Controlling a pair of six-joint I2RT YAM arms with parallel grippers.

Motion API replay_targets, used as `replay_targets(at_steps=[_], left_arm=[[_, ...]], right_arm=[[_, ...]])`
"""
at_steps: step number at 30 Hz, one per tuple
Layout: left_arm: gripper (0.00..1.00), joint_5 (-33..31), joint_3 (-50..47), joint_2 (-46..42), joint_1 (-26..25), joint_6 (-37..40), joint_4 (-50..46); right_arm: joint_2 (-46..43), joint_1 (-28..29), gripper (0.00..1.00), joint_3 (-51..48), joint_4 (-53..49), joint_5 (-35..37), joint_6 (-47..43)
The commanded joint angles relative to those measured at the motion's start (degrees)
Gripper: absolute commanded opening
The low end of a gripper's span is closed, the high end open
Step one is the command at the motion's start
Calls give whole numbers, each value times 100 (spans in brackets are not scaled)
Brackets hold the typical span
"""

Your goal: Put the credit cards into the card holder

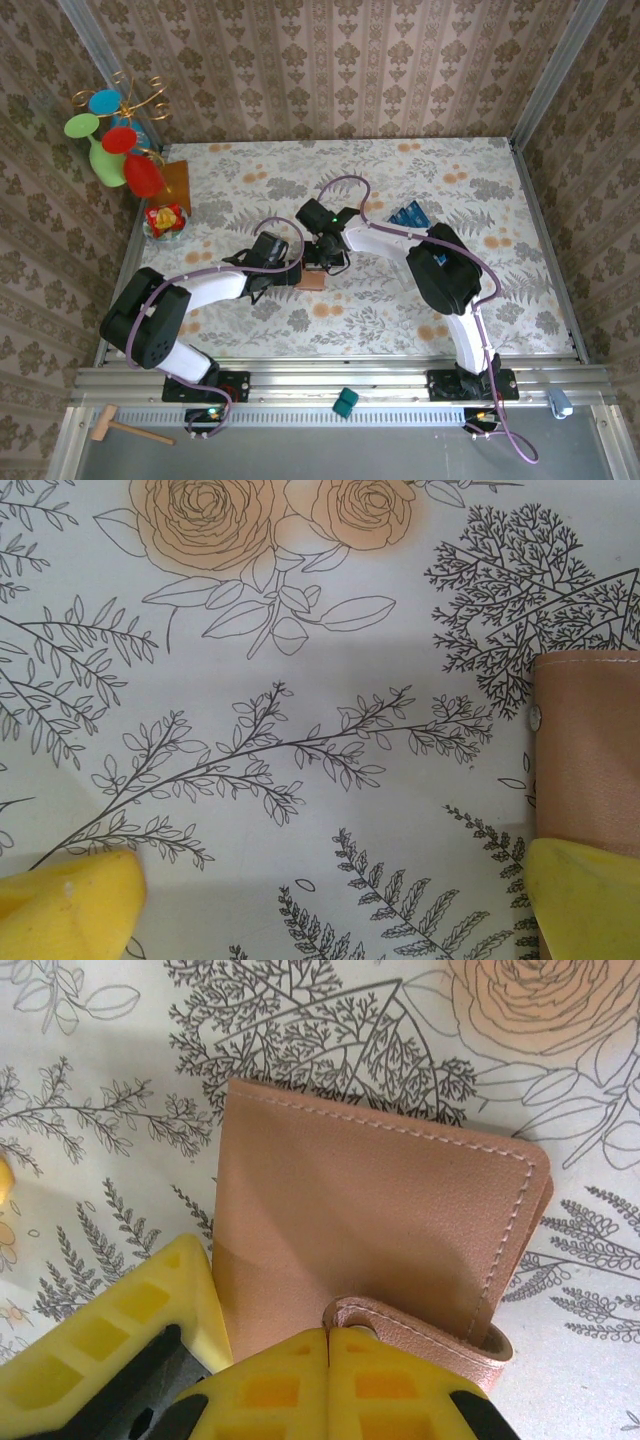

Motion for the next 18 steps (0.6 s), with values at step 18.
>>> replay_targets(at_steps=[18], left_arm=[[100, 935, -311, 502, -95, -234, -159]], right_arm=[[-120, -134, 0, -606, 402, -257, 267]])
